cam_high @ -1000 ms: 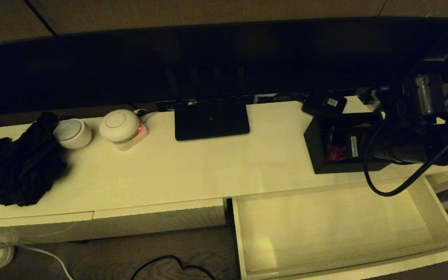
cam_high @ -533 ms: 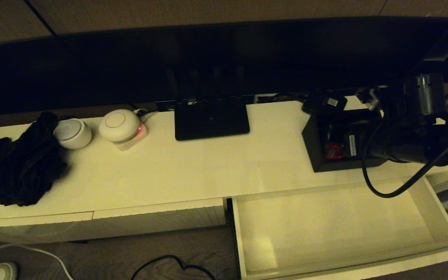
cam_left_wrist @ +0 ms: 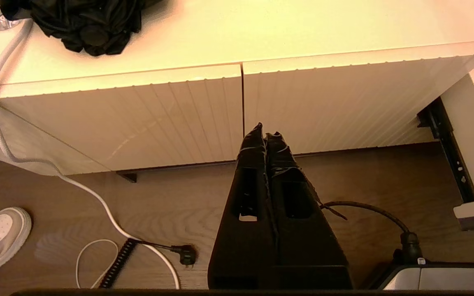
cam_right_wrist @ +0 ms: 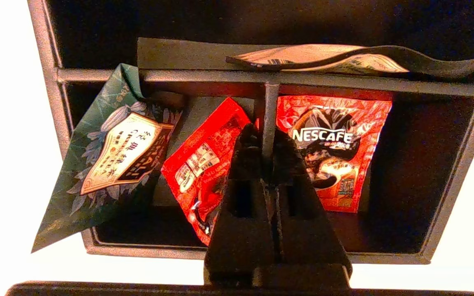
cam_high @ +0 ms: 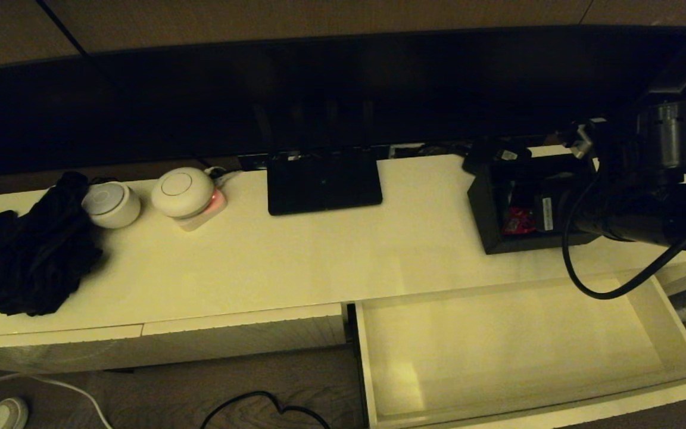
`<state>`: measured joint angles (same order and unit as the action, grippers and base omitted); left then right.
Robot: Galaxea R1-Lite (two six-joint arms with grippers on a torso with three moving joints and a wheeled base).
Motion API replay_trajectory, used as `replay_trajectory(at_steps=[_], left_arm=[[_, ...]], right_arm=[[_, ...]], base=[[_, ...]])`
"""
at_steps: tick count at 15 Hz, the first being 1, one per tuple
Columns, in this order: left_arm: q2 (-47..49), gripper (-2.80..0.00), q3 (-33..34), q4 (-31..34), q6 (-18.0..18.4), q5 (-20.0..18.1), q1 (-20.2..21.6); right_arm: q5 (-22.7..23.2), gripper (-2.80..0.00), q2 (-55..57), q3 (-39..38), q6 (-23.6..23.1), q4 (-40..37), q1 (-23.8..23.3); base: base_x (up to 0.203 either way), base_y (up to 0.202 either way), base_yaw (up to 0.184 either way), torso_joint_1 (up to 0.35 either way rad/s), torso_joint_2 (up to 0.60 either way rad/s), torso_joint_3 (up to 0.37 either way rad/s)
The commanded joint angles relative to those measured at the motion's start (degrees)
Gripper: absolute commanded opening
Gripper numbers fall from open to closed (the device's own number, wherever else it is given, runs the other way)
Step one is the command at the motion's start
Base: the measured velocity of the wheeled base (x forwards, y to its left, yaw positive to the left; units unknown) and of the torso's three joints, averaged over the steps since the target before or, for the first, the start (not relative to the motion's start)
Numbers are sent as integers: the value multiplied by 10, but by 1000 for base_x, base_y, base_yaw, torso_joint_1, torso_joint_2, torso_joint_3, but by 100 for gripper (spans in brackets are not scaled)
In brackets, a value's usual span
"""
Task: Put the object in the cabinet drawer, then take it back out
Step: Put the storage box in the drawer
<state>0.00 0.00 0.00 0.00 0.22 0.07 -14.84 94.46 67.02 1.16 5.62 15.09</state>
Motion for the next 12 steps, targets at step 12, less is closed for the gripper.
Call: replay_trajectory(at_steps=[12], left_arm=[[0,-280,2,0,0,0,0]], right_arm=[[7,-280,-117,-35,9,-117,13]], base=[[0,0,0,0,0,0]])
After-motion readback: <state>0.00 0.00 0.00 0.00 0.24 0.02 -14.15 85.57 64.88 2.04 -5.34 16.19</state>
